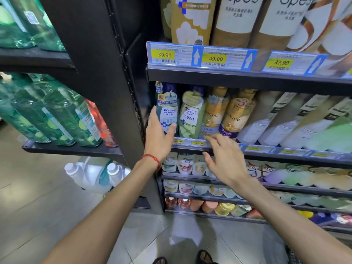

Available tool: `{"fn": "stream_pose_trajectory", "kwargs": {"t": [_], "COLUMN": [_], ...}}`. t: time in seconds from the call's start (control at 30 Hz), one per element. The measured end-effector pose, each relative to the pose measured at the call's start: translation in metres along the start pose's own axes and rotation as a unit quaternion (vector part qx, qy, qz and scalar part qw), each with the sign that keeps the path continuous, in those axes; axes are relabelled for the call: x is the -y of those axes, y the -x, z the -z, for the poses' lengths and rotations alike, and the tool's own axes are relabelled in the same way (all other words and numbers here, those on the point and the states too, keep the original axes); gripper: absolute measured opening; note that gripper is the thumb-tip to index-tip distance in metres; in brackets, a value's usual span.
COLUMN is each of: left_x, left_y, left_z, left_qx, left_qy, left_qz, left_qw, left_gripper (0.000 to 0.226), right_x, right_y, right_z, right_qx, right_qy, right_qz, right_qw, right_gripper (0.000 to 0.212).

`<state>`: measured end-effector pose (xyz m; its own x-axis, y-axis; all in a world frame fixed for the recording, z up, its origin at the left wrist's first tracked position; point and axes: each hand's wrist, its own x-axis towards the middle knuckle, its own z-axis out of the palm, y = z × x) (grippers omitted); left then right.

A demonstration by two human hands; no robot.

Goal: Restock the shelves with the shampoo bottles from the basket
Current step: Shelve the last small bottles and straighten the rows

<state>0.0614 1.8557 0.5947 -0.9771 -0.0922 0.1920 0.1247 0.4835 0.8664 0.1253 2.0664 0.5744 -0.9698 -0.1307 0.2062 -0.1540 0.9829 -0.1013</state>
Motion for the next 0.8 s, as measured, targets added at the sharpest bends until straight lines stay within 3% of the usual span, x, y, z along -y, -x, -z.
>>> {"fn": "stream_pose_trajectory", "kwargs": {"t": [0.47,0.8], "left_x": [0.004,0.003], "left_y": [0.001,0.008], "left_z": [-0.02,-0.019], "left_qx": [-0.13,-0.142], "left_qy": [0.052,0.032], "left_qz": [-0.007,-0.034], "left_qw": [0.99,0.989], "left_gripper": [0.055,0.052], "right_x": [-0.015,-0.017], "right_y": [0.007,0.013], "right_z": [-0.03,-0.036], "right_qx": [-0.084,-0.112], "right_qy": [-0.094,-0.12], "right_qz": [0.01,0.024], "right_qw": [0.992,0.986], "right_gripper": [0.057,0.06]}}
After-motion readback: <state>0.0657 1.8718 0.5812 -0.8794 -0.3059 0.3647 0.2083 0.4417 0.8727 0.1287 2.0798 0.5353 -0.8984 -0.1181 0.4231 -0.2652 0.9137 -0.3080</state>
